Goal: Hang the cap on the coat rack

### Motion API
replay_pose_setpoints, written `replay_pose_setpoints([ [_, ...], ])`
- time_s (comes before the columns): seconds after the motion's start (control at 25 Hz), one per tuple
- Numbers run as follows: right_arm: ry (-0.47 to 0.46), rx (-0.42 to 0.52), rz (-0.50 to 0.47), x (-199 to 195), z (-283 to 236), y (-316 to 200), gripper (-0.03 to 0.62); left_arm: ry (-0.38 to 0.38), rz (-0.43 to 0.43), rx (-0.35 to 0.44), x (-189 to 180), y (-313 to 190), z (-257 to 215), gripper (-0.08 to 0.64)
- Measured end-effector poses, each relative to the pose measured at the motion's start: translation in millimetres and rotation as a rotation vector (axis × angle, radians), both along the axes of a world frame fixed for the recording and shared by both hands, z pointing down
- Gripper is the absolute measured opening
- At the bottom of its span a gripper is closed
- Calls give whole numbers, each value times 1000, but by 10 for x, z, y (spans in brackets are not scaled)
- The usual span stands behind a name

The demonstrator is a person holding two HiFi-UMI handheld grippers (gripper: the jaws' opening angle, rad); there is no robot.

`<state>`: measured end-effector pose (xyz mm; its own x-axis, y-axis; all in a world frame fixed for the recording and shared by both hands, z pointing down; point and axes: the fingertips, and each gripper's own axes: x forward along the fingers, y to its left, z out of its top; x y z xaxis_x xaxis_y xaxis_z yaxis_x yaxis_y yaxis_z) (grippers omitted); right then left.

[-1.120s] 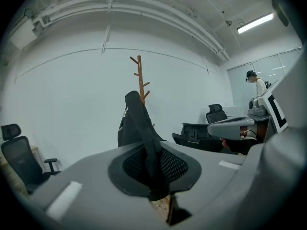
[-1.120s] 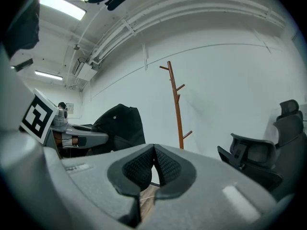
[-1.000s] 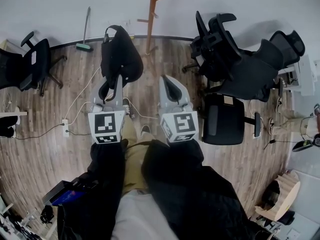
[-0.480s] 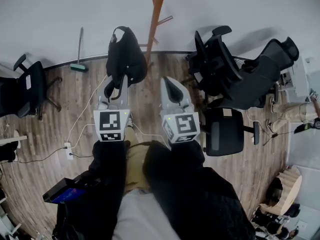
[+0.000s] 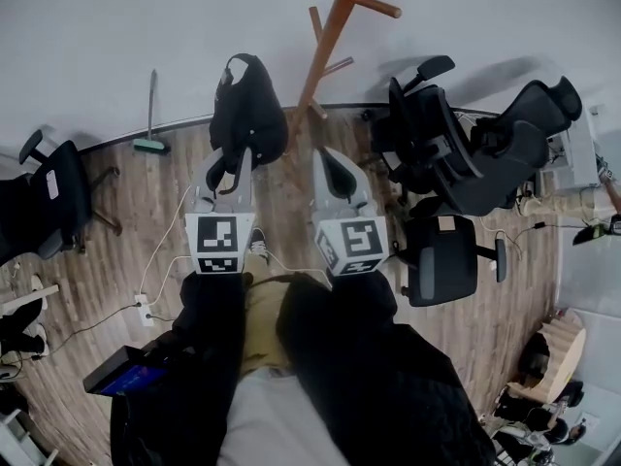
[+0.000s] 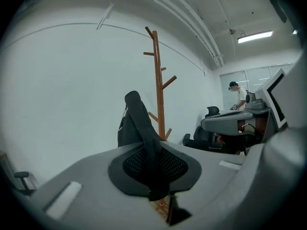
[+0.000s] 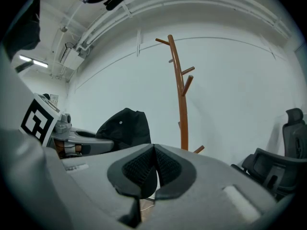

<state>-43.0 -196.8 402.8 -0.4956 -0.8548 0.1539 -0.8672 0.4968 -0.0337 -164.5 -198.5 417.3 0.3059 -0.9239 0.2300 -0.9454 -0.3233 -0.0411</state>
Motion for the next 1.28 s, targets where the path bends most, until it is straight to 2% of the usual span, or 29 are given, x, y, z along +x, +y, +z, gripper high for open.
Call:
replay_pose_setpoints([
  [0.28,9,-14,41,-1,58,-63,-5,-7,62,-47,49,-46,212,38],
  [0.44,17,-53,52,21,208,-67,-5,-16,90,-117,77,-17,493,38],
  [0.6,13,-95,31,-55,389,-180,-5,-33,92,-190,22,-77,846,38],
  [0.76,25,-122,-13,-187,511,-125,-6,-46,88,-247,-37,66,1099,38],
  [0.96,18,-164,-45,17,733,-621,-6,-69,105,-335,252,-333,1574,38],
  [1.28,25,-227,-34,287,956,-752,-5,-88,138,-475,409,-400,2247,38],
])
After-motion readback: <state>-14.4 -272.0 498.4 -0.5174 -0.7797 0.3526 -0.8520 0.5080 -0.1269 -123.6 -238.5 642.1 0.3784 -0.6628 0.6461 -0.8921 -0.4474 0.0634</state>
